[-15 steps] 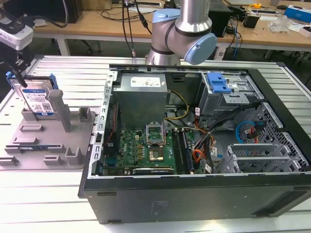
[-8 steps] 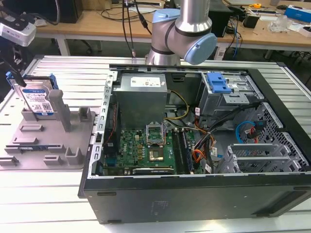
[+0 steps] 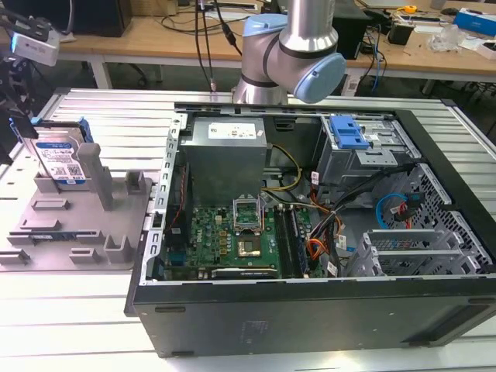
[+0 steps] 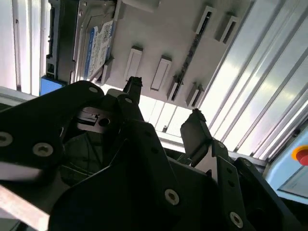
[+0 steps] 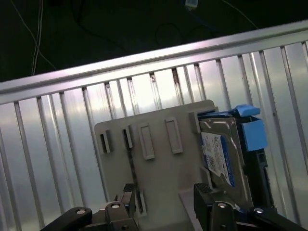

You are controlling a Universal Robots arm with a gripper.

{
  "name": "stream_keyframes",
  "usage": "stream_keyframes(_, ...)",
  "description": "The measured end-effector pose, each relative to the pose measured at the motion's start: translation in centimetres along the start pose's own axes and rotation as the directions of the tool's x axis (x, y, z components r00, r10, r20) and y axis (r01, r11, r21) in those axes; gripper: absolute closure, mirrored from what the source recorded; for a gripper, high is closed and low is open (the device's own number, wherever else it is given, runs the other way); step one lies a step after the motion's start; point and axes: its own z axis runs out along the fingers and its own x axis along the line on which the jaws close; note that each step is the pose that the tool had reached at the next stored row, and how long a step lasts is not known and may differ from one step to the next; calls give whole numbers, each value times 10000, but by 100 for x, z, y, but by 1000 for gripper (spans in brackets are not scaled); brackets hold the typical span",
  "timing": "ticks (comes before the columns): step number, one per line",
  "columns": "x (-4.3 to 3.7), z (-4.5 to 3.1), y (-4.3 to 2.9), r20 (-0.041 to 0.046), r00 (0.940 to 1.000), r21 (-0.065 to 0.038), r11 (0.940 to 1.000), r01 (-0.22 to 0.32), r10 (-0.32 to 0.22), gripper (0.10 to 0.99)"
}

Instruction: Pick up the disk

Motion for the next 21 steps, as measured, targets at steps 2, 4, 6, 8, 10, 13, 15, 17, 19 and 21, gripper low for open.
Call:
stream_keyframes(2,0,4,0,-10,9993,-2,9993,364,-364,486)
stream_keyframes(4,-1,9,-2,-22,9961,-4,9961,879,-879,486)
stream_keyframes(6,-2,9,-5,-32,9930,-8,9930,1179,-1179,486)
stream_keyframes(8,-1,9,-6,-32,9928,-8,9928,1194,-1194,486)
stream_keyframes(10,-1,9,-6,-32,9928,-8,9928,1200,-1200,486)
stream_keyframes(13,-1,9,-7,-32,9926,-8,9926,1213,-1213,486)
stream_keyframes(15,-1,9,-7,-33,9924,-8,9925,1226,-1226,486)
stream_keyframes(17,-1,9,-6,-33,9923,-8,9923,1238,-1238,486)
stream_keyframes(19,-1,9,-7,-33,9921,-9,9921,1251,-1251,486)
stream_keyframes(21,-1,9,-7,-34,9920,-9,9920,1264,-1264,486)
